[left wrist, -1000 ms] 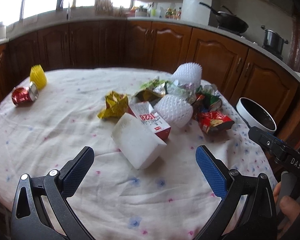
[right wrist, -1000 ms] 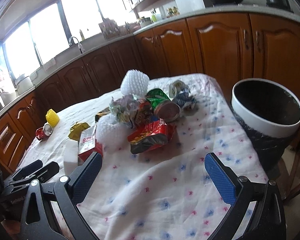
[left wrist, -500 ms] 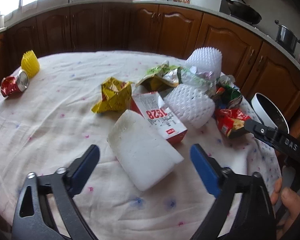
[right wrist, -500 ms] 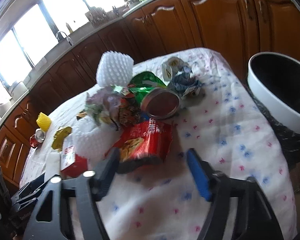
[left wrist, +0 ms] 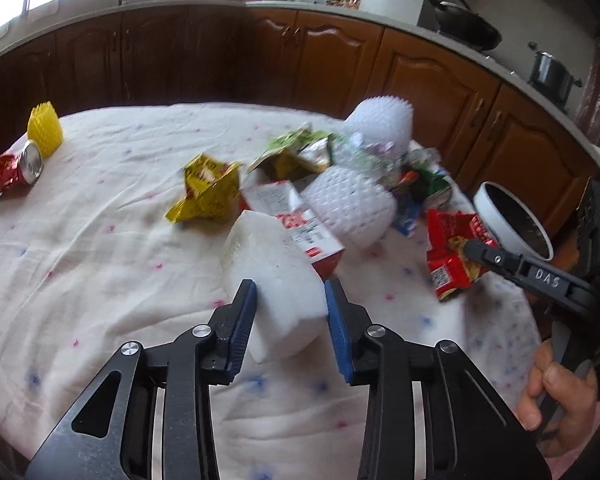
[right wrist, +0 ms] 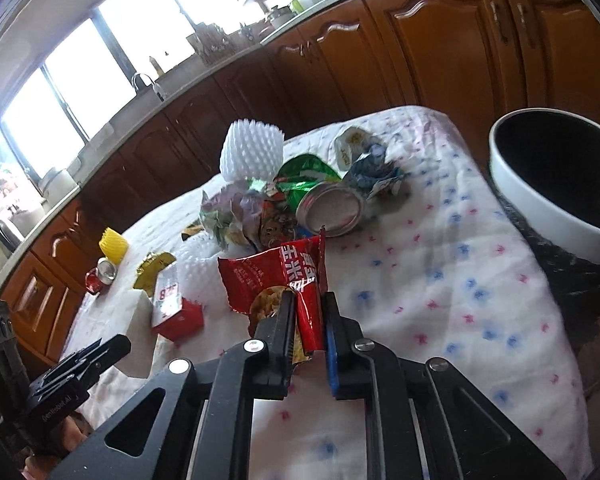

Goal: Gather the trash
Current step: 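Carry both items to the black bin and open both tools to drop them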

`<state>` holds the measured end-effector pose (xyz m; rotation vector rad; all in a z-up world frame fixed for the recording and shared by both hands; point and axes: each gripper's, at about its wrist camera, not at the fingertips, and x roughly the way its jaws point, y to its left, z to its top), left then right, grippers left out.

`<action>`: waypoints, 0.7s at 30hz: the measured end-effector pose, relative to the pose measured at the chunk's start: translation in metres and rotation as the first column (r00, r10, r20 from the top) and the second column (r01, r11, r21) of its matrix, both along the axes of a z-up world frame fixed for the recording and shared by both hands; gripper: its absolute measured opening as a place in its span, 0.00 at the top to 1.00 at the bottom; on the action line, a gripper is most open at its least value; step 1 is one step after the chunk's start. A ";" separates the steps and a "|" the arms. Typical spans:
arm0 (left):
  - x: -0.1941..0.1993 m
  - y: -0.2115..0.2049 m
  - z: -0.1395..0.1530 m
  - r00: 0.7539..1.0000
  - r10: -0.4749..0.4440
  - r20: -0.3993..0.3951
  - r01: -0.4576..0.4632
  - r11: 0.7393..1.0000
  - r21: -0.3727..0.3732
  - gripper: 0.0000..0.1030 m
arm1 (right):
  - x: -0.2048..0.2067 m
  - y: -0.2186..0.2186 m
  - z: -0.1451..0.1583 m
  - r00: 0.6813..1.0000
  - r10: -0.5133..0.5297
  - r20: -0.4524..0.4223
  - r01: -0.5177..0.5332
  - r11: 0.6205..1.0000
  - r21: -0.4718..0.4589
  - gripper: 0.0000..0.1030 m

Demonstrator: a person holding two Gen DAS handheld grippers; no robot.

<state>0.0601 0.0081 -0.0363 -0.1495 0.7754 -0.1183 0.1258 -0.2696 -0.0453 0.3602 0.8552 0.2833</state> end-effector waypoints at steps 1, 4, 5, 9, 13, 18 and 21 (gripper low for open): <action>-0.001 -0.002 0.003 1.000 -0.009 0.010 0.009 1.000 0.000 0.68 | -0.003 -0.006 0.003 1.000 -0.010 0.008 0.010 1.000 0.001 0.87; -0.005 -0.015 0.015 0.998 -0.050 0.050 0.050 0.999 -0.001 0.68 | -0.009 -0.019 0.010 0.999 -0.036 0.023 0.036 0.999 -0.005 0.87; -0.005 -0.020 0.018 0.996 -0.066 0.058 0.066 0.998 0.001 0.68 | -0.011 -0.022 0.011 0.999 -0.043 0.025 0.043 0.999 -0.005 0.87; -0.002 -0.043 0.027 0.989 -0.131 0.074 0.131 0.991 -0.001 0.68 | -0.017 -0.044 0.018 0.996 -0.086 0.032 0.086 0.996 -0.003 0.87; 0.006 -0.070 0.038 0.976 -0.199 0.085 0.201 0.979 -0.020 0.69 | -0.021 -0.069 0.027 0.990 -0.134 0.048 0.134 0.991 -0.008 0.87; 0.017 -0.109 0.047 0.950 -0.293 0.108 0.296 0.955 -0.012 0.69 | -0.023 -0.104 0.031 0.976 -0.208 0.058 0.209 0.978 -0.017 0.87; 0.025 -0.137 0.051 0.930 -0.349 0.113 0.352 0.936 -0.005 0.69 | -0.021 -0.126 0.034 0.966 -0.250 0.058 0.252 0.967 -0.025 0.87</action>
